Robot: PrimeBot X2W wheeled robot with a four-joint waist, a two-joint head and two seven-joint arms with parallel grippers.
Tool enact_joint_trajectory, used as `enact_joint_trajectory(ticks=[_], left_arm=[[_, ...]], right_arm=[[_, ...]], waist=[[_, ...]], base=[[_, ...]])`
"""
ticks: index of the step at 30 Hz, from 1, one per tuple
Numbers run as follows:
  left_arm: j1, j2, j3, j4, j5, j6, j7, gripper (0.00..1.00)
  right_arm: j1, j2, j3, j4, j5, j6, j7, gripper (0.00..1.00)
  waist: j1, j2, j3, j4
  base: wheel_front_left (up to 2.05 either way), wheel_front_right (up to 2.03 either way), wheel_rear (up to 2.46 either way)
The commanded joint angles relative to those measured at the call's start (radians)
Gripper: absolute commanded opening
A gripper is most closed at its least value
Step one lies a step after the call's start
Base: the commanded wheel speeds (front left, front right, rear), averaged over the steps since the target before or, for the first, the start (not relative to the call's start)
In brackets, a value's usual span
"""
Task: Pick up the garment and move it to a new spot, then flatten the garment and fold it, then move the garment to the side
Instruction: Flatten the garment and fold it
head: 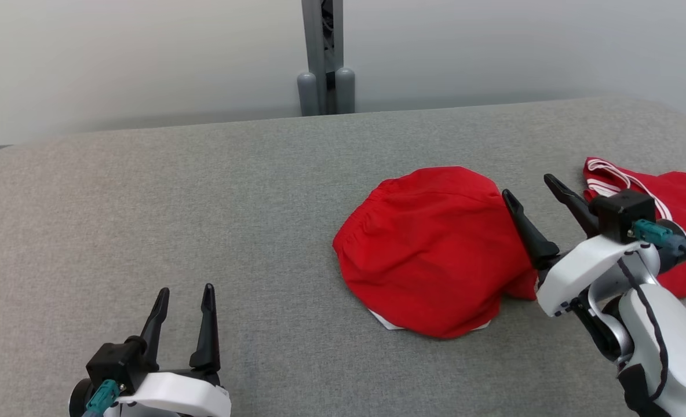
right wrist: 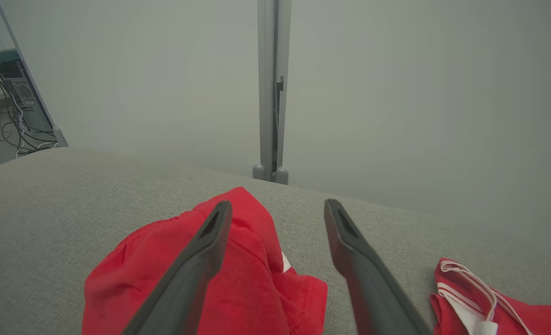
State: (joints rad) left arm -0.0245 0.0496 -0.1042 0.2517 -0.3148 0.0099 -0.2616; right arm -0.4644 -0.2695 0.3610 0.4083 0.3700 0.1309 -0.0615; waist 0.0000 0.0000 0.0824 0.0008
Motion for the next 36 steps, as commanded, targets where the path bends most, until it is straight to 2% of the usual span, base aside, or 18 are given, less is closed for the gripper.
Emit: enact_joint_trajectory(ticks=[1,8,9,10,16,25,28,31,36], left_arm=[[-0.015,0.003,-0.001,0.002,-0.005,0.001,-0.003,1.00],[-0.030,0.003,-0.015,0.013,-0.017,0.005,-0.003,1.00],[-0.029,0.003,-0.017,0.014,-0.019,0.006,-0.003,1.00],[-0.029,0.003,-0.019,0.016,-0.020,0.006,-0.003,1.00],[-0.022,0.003,-0.029,0.023,-0.026,0.009,-0.003,1.00],[-0.020,0.003,-0.039,0.027,-0.028,0.005,-0.003,1.00],[-0.018,0.003,-0.046,0.024,-0.029,0.006,-0.003,1.00],[-0.012,0.003,-0.048,0.021,-0.032,0.010,-0.003,1.00],[-0.012,0.003,-0.054,0.016,-0.039,0.014,-0.003,1.00]], right_arm=[[-0.014,-0.011,0.010,0.014,0.018,0.000,0.015,1.00],[-0.081,-0.080,0.150,0.096,0.176,0.000,0.135,1.00],[-0.090,-0.089,0.169,0.099,0.193,0.000,0.137,0.22],[-0.099,-0.099,0.188,0.101,0.209,0.000,0.134,0.00],[-0.173,-0.140,0.272,0.124,0.248,0.000,0.091,0.00],[-0.408,-0.138,0.329,0.221,0.161,0.000,-0.077,0.00],[-0.498,-0.117,0.345,0.279,0.074,0.000,-0.164,0.00],[-0.547,-0.081,0.360,0.310,-0.039,0.000,-0.200,0.00],[-0.467,-0.014,0.440,0.296,-0.148,0.000,-0.204,0.00]], waist=[[0.0000,0.0000,0.011,0.019],[0.0000,0.0000,0.018,0.065],[0.0000,0.0000,0.018,0.069],[0.0000,0.0000,0.017,0.074],[0.0000,0.0000,0.007,0.096],[0.0000,0.0000,-0.010,0.133],[0.0000,0.0000,-0.012,0.153],[0.0000,0.0000,-0.012,0.172],[0.0000,0.0000,-0.001,0.199]], base=[[0.00,0.00,0.00],[0.00,0.00,0.00],[0.00,0.00,0.00],[0.00,0.00,0.00],[0.00,0.00,0.00],[0.00,0.00,0.00],[0.00,0.00,0.00],[0.00,0.00,0.00],[0.00,0.00,0.00]])
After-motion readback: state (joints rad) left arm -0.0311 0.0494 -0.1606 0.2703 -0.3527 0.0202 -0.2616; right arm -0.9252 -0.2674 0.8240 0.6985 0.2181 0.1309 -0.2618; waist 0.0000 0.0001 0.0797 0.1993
